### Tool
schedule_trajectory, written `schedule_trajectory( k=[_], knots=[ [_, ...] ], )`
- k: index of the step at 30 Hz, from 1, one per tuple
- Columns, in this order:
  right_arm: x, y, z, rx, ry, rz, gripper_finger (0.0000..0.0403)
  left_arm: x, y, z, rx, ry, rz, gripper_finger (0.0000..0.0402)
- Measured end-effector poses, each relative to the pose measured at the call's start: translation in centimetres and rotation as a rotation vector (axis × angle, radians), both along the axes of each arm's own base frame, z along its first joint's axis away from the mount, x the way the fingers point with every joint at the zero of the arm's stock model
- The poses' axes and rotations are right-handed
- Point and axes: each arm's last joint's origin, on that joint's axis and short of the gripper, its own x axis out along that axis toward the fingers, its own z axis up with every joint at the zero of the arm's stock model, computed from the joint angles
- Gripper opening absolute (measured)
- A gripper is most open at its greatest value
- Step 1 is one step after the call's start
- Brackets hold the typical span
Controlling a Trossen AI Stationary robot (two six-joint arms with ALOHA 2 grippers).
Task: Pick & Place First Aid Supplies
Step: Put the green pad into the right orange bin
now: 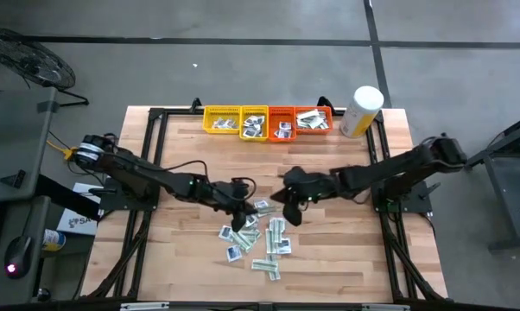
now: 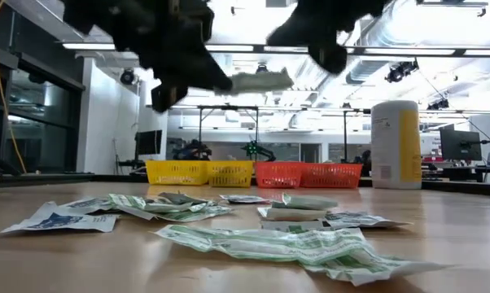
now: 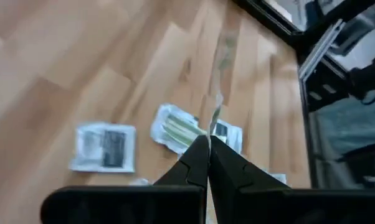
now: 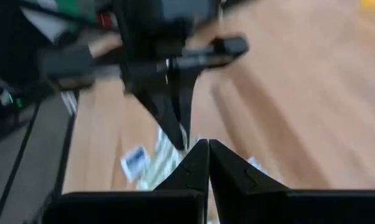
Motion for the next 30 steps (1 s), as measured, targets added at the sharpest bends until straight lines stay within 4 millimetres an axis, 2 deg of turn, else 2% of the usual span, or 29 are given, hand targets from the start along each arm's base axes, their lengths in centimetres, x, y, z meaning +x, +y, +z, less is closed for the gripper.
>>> schedule_trajectory(
  k=[5, 9, 15, 19, 24, 30],
  knots=[
    [-1.6, -0.5, 3.2, -0.083, -0.122, -0.016, 0.0033, -0.1, 0.3, 2.9, 0.165, 0.004, -0.001, 0.0],
    [-2.2, -0.6, 4.6, -0.133, -0.192, 0.023, 0.0088, 0.4, 0.3, 5.0, 0.288, 0.024, -0.008, 0.0],
    [-2.2, -0.6, 4.8, -0.182, -0.202, 0.018, 0.0189, 0.9, 0.5, 8.3, 0.434, 0.039, 0.038, 0.0],
    [-2.3, -0.7, 4.6, -0.217, -0.185, 0.0, 0.0237, 0.9, 0.6, 10.5, 0.505, 0.047, 0.043, 0.0],
    [-2.4, -0.9, 4.3, -0.25, -0.153, -0.012, 0.0258, 0.9, 0.7, 11.7, 0.536, 0.046, 0.046, 0.0],
    [-2.4, -0.9, 4.2, -0.254, -0.136, -0.011, 0.0245, 0.9, 0.7, 12.0, 0.546, 0.048, 0.06, 0.0]
  ],
)
